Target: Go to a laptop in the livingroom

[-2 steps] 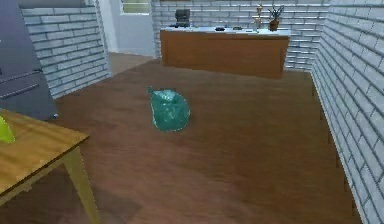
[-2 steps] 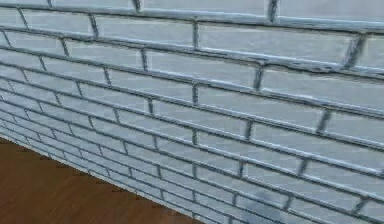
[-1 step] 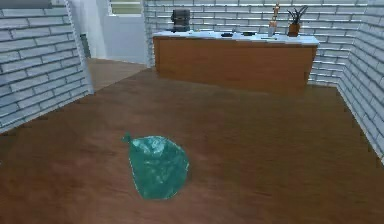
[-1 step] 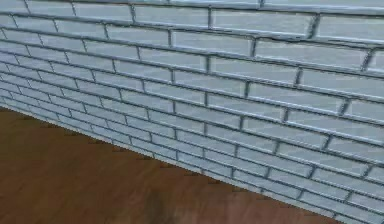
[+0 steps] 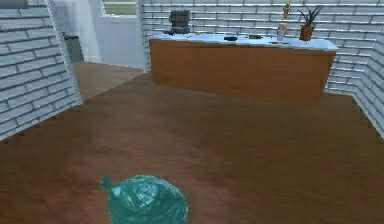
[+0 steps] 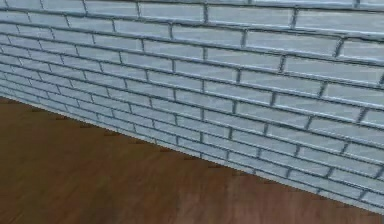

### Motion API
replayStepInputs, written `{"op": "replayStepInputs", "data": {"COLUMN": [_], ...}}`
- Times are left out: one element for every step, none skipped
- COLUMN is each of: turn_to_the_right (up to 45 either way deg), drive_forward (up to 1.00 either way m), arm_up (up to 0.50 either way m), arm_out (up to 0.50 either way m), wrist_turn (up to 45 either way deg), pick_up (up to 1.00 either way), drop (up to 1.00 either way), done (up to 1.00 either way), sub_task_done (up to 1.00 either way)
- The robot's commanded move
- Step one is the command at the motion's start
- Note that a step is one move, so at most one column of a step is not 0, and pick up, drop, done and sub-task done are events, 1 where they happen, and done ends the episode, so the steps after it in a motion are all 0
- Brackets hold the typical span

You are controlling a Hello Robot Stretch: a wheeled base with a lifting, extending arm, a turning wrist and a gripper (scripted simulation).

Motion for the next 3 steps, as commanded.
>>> {"op": "replayStepInputs", "data": {"turn_to_the_right": [-45.0, -18.0, 0.0], "drive_forward": [0.0, 0.0, 1.0], "arm_up": [0.0, 0.0, 0.0], "arm_out": [0.0, 0.0, 0.0], "wrist_turn": [0.0, 0.0, 0.0], "pick_up": [0.0, 0.0, 0.0], "drop": [0.0, 0.0, 0.0], "done": [0.0, 0.0, 0.0], "sub_task_done": [0.0, 0.0, 0.0]}}
